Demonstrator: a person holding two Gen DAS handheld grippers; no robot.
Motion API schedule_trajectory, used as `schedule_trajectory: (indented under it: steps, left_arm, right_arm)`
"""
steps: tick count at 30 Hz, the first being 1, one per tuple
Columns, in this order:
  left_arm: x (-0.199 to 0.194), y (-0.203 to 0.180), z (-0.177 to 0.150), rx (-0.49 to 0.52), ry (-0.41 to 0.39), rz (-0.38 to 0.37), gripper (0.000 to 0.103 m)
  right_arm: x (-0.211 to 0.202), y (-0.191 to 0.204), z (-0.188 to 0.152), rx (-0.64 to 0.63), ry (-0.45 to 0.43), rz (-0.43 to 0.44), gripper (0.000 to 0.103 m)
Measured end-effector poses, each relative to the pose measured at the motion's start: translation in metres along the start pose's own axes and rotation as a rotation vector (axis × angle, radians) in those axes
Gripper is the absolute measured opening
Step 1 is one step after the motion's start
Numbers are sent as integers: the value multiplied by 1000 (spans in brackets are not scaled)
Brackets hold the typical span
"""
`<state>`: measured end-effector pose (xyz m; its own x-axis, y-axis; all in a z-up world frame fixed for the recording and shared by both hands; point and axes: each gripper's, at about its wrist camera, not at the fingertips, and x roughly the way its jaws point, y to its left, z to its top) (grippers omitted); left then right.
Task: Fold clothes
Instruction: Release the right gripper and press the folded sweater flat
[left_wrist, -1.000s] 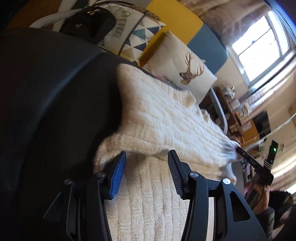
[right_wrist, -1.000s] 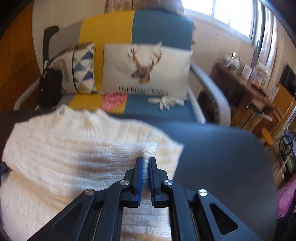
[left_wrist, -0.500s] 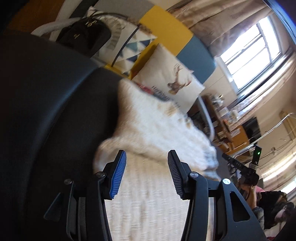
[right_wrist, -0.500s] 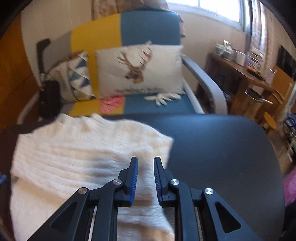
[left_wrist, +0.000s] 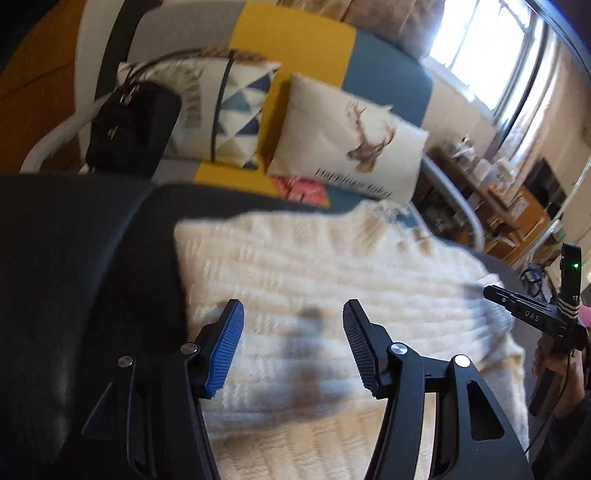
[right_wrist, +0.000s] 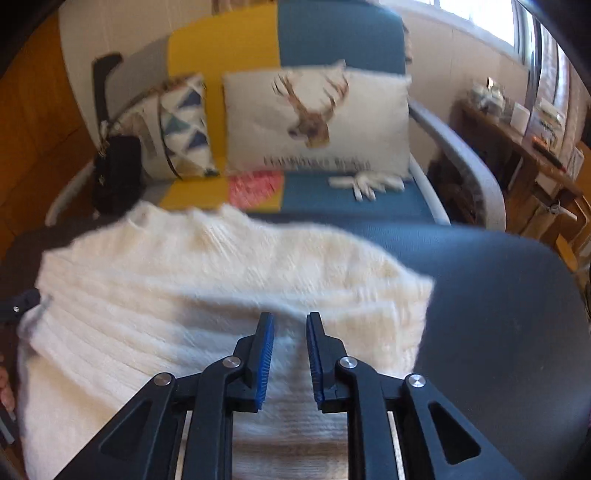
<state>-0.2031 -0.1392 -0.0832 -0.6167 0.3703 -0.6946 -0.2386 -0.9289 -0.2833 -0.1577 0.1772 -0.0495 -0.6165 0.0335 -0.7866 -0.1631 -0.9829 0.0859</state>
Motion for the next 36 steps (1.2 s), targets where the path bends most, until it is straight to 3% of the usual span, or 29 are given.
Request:
schedule_trajectory:
  steps: [3, 6, 9, 11, 15, 18, 21, 23, 24, 27, 32, 34, 36]
  left_arm:
    - [4, -6, 15, 38, -21, 1, 60]
    - [30, 8, 20, -4, 47, 53, 60]
    - [46, 20, 10, 3, 83, 87, 60]
    - [42, 16, 6, 43, 75, 99, 60]
    - [12, 5, 11, 9, 49, 26, 60]
    - [-18, -21, -6, 98, 10, -30, 61]
    - [-5, -31, -38, 187, 93, 24, 61]
    - [0, -31, -50, 215, 91, 49, 60]
    - [-2, -32, -52, 218, 78, 51, 61]
    - [-18, -33, -41, 170, 55, 42, 61]
    - [-30, -66, -29, 203, 3, -44, 61]
    - [-11, -86, -30, 240, 62, -32, 61]
    - [18, -90, -39, 247, 159, -13, 61]
  right_arm:
    - [-5, 30, 5, -65, -14, 117, 17]
    - [9, 70, 9, -153, -8, 181, 18]
    - [51, 89, 3, -179, 89, 113, 17]
    - [50, 87, 2, -155, 46, 119, 17]
    - [24, 70, 3, -81, 48, 145, 17]
    - [-9, 54, -21, -95, 7, 165, 17]
    - [-17, 39, -53, -116, 39, 48, 18]
    - [2, 20, -74, -55, 134, 14, 18]
    - [-5, 13, -79, -21, 64, 54, 18]
    - [-18, 5, -75, 50, 71, 72, 18]
    - [-35, 37, -53, -36, -19, 97, 21]
    - [-17, 48, -51, -50, 29, 111, 21]
    - [11, 54, -60, -81, 131, 66, 20]
